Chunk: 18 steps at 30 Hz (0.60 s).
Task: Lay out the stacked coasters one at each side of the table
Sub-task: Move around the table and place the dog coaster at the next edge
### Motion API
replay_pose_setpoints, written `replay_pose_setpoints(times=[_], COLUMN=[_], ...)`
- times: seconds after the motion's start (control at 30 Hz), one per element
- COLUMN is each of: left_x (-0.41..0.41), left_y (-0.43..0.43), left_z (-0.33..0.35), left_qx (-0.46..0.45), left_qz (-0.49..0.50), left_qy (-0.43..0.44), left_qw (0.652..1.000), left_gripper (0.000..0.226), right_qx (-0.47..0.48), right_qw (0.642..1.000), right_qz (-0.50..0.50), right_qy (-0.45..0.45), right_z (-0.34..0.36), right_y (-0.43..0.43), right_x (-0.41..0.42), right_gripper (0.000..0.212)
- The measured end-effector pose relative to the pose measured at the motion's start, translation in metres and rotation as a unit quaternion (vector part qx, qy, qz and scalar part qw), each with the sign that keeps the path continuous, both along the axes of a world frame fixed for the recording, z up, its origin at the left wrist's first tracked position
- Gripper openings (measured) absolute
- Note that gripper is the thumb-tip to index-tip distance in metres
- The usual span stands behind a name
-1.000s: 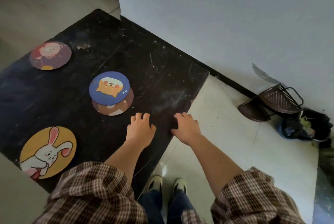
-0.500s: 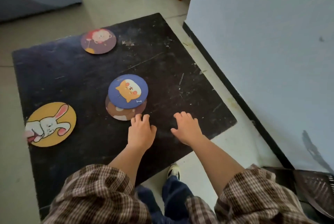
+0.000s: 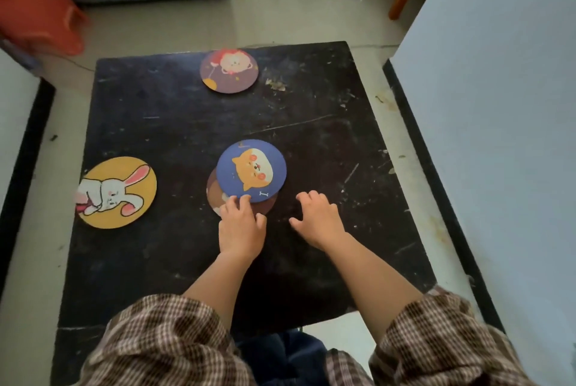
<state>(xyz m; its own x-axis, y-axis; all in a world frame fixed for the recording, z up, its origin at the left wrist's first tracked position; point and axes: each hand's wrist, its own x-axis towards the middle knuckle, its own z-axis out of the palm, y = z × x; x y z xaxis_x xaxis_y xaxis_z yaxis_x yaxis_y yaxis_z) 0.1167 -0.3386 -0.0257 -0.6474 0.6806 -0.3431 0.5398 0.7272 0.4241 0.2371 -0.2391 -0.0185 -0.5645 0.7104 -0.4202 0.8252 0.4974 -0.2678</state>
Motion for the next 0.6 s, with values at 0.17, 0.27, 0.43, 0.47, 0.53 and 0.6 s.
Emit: replay_pose_setpoints(times=[0.17, 0.27, 0.43, 0.47, 0.53, 0.6], left_x=[-0.029, -0.048, -0.066, -0.068, -0.072, -0.076], left_y=[0.013, 0.022, 0.038, 0.041, 0.045, 0.05], left_z=[-0.004, -0.009, -0.012, -0.013, -0.013, -0.014], left_qx=[0.006, 0.004, 0.024, 0.027, 0.036, 0.039], left_qz=[0.058, 0.08, 0.138, 0.157, 0.198, 0.236], left_qy=[-0.016, -0.014, -0.038, -0.05, -0.077, -0.104], left_qw=[0.998, 0.997, 0.989, 0.986, 0.977, 0.965], left_gripper=[0.052, 0.057, 0.06, 0.06, 0.058, 0.057], right_qx=[-0.015, -0.03, -0.063, -0.069, -0.091, -0.127], right_qw=[0.999, 0.998, 0.992, 0.99, 0.98, 0.96], right_qz=[-0.028, -0.049, -0.102, -0.117, -0.163, -0.23], right_qy=[0.012, 0.026, 0.039, 0.043, 0.062, 0.095], right_z=[-0.004, -0.009, -0.016, -0.017, -0.02, -0.021], right_y=[0.025, 0.039, 0.057, 0.059, 0.061, 0.064], right_x=[-0.033, -0.053, -0.075, -0.079, -0.087, -0.094], right_gripper=[0.053, 0.051, 0.051, 0.051, 0.052, 0.05])
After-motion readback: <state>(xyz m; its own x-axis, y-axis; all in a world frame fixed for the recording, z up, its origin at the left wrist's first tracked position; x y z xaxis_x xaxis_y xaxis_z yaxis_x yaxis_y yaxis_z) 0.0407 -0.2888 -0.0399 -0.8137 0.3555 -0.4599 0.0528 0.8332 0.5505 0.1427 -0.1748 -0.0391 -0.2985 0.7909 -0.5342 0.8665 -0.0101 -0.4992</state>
